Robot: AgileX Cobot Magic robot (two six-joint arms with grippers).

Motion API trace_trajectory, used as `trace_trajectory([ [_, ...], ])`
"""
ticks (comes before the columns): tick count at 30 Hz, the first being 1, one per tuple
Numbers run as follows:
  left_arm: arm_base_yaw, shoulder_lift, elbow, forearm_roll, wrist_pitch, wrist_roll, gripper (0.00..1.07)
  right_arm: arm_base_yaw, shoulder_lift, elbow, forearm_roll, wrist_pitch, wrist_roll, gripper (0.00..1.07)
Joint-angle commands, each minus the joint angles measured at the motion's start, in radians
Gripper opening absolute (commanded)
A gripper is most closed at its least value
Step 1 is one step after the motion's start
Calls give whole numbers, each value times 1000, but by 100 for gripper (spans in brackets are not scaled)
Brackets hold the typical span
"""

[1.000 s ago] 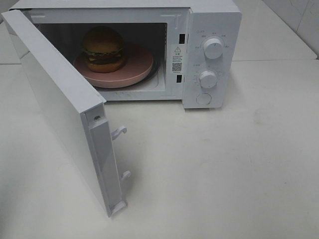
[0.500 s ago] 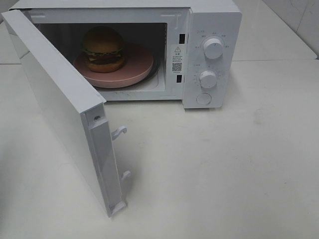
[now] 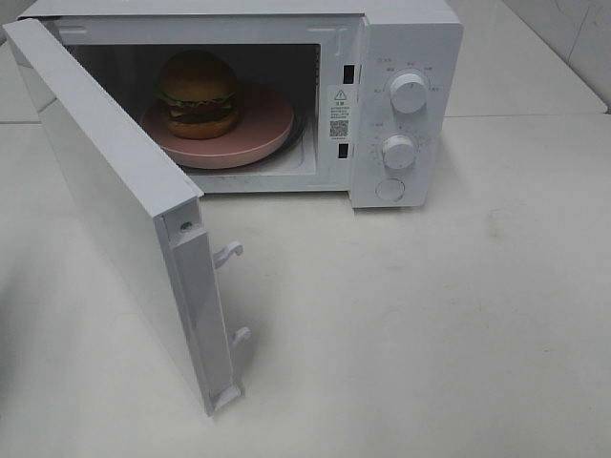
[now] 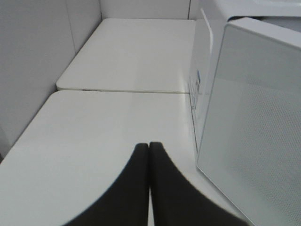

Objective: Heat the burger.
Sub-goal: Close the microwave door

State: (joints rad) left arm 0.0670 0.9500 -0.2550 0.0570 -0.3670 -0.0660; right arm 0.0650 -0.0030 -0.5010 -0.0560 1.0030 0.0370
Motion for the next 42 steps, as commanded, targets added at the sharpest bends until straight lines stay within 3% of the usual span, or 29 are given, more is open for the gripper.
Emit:
trace_trajectory([
  [1,2,71,0,220,-97,-157,0,-6,-33,2,-6,-8,-7,75],
  [7,2,185,0,410,-296,-282,0,-6,-33,2,-6,-8,-7,75],
  [19,-21,383,0,460,-511,-278,0,-6,-33,2,-6,-8,-7,75],
  [22,-73,426,0,429,-524,-246,0,-6,-33,2,-6,-8,-7,75],
  [25,-189,497,0,302,-547,-157,0,-6,-33,2,-6,-8,-7,75],
  [27,-209,506,0,276,-549,-142,0,-6,-33,2,-6,-8,-7,75],
  [28,-255,530,0,215,-565,-116,0,-6,-33,2,-6,-8,-7,75],
  [39,-431,625,-6,22,-654,-72,0,-6,-33,2,-6,-8,-6,75],
  [42,-447,632,-12,6,-654,-66,0,-6,-33,2,-6,-8,-6,75],
])
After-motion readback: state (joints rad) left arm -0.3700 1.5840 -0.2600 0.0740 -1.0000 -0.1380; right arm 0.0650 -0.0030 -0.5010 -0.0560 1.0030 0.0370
